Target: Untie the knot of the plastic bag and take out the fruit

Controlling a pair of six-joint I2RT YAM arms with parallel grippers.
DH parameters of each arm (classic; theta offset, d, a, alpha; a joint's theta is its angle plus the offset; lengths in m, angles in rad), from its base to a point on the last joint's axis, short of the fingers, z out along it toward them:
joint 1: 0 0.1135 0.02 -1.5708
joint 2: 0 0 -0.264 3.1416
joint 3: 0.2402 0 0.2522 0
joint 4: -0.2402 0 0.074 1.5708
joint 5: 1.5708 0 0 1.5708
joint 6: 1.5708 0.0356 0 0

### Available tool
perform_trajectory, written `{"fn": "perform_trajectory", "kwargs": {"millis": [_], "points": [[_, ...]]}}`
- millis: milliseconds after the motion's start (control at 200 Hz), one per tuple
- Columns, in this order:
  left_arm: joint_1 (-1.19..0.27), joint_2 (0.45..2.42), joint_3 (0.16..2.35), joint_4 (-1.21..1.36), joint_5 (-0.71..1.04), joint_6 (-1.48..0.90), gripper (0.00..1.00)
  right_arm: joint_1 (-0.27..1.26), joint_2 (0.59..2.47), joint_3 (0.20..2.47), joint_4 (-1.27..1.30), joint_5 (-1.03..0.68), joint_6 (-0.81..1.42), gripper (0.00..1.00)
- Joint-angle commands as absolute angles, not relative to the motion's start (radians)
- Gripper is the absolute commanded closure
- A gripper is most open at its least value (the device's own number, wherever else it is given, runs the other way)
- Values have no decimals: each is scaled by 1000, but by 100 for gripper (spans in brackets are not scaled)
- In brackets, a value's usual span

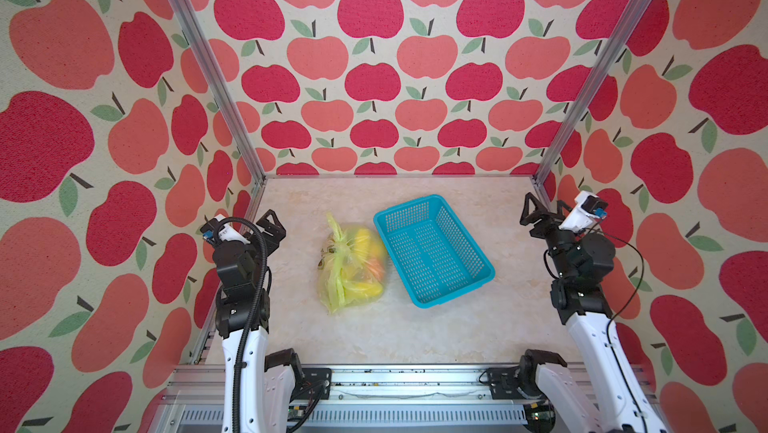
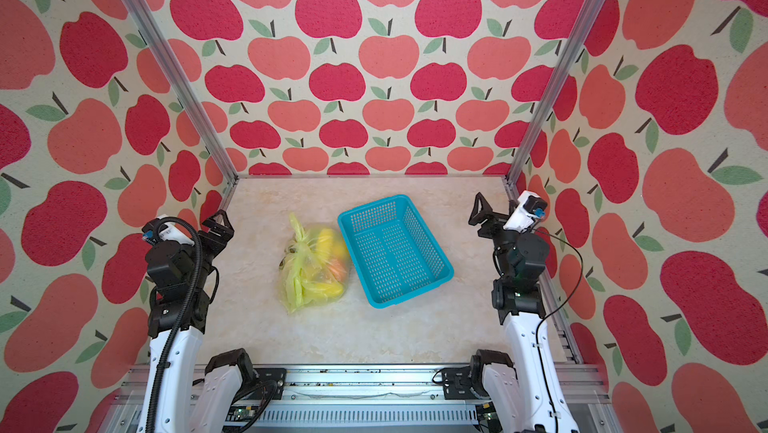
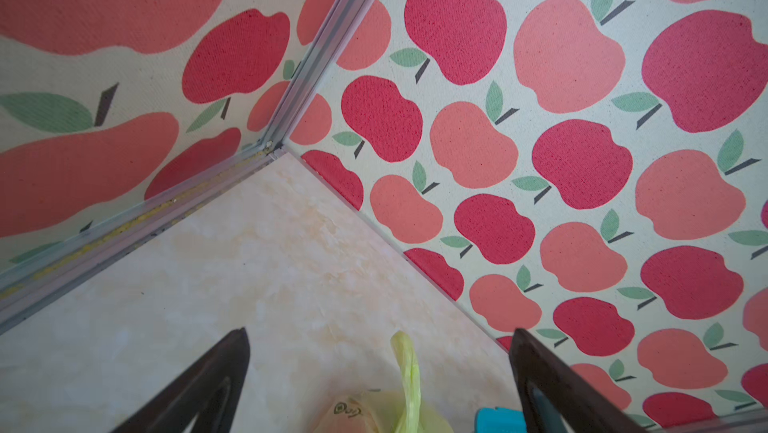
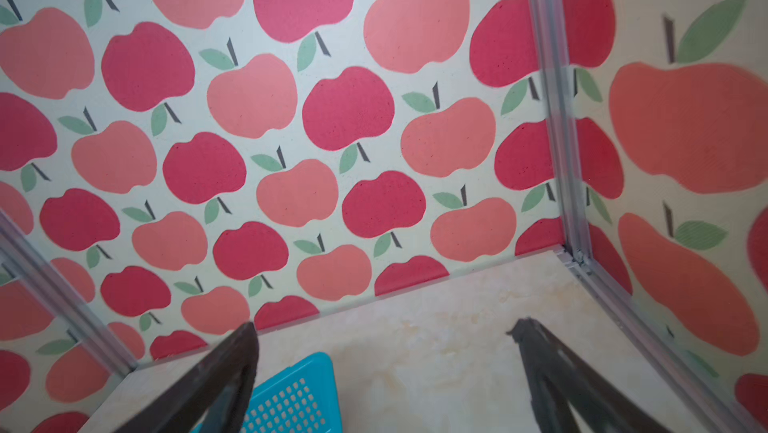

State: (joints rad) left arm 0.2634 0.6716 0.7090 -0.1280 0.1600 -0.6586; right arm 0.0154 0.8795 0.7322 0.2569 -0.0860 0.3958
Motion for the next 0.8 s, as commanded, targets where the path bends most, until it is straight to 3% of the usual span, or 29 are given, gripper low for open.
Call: {"fn": "perform_trajectory", "kwargs": {"millis": [0, 65, 285, 535, 790], "points": [[242, 637, 760, -364, 226, -689, 0, 161, 1035, 971, -121, -26, 244, 1], [220, 641, 749, -403, 245, -681, 1, 247, 1146, 1069, -249, 65, 163, 0], [27, 784, 757, -482, 169, -630, 3, 395, 1445, 1237, -471, 109, 88, 1], [-132, 974, 794, -475, 88, -592, 4, 402, 1580, 1235, -499, 181, 125, 2], [-158, 1096, 844, -492, 74, -558, 3, 353, 1681, 1256, -535, 231, 190, 20]]}}
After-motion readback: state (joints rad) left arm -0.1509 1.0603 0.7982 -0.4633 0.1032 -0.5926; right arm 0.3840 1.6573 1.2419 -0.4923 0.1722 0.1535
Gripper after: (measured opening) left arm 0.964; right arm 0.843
